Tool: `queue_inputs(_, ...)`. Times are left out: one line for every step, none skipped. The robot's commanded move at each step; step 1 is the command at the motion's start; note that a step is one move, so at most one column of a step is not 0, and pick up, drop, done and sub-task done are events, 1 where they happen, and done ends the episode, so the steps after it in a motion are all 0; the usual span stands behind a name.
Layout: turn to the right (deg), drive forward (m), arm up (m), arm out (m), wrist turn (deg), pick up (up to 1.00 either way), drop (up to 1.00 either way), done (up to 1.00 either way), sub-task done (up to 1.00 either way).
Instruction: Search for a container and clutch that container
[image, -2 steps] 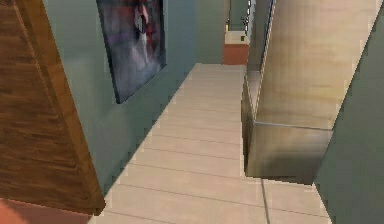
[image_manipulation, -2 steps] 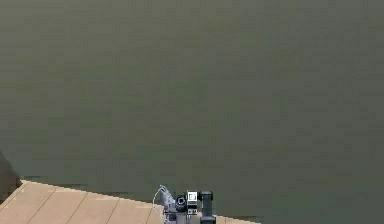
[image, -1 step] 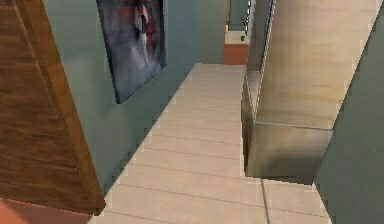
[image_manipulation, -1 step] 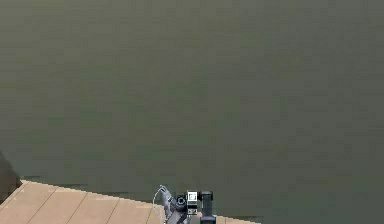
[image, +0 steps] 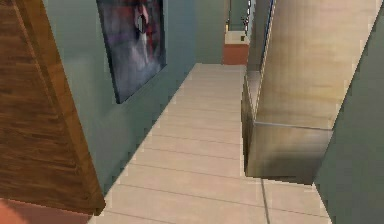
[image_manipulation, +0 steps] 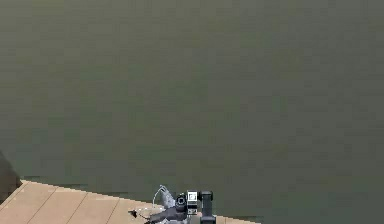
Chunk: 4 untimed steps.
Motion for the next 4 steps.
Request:
queue_inputs(0.0,0.0,0.0,0.0,45.0,0.0,0.0,0.0,0.0)
queue_inputs(0.0,0.0,0.0,0.0,24.0,0.0,0.0,0.0,0.0)
queue_inputs(0.0,0.0,-0.3,0.0,0.0,0.0,0.0,0.0,0.0)
queue_inputs(0.0,0.0,0.0,0.0,0.0,1.0,0.0,0.0,0.0)
